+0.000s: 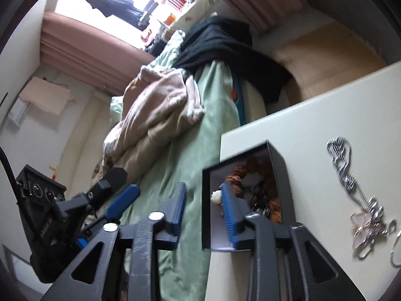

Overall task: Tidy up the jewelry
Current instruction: 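Lift the brown bead bracelet with white pendant and lower it into the box, then open the right gripper over the box and move both grippers toward the silver chains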

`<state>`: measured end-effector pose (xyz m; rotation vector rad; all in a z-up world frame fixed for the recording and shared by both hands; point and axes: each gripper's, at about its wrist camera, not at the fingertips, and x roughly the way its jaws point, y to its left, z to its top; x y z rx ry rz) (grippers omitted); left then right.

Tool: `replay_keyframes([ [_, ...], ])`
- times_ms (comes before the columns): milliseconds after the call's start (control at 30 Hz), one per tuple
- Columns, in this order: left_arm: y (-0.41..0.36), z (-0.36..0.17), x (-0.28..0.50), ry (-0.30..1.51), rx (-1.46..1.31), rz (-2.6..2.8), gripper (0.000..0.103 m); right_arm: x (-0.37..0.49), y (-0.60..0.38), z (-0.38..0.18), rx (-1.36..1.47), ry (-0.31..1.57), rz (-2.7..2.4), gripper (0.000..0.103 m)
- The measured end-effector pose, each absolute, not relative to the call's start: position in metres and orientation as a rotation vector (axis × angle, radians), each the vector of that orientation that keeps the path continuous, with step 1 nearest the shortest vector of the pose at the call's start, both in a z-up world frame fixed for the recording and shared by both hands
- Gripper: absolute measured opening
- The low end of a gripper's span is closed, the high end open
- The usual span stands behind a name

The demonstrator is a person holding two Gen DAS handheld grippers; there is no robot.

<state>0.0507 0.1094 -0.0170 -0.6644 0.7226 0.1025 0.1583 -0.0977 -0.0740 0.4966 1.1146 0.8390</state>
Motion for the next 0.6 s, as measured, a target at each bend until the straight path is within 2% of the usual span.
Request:
replay_keyframes([
  [133, 0.107, -0.018, 0.053, 0.728, -0.656, 0.1, 0.064, 0.158, -0.117, -0.068, 0.498, 1.08, 0.794, 0.048],
  [300, 0.098, -0.018, 0.056, 0.738, -0.634, 0.085, 0.064, 0.158, -0.152, -0.058, 0.529, 1.051, 0.736, 0.049],
  [433, 0.087, -0.019, 0.059, 0.746, -0.615, 0.069, 0.064, 0.154, -0.188, -0.049, 0.536, 1.022, 0.652, 0.067],
  [600, 0.068, -0.022, 0.067, 0.763, -0.607, 0.028, 0.064, 0.143, -0.225, -0.043, 0.556, 1.0, 0.582, 0.071],
])
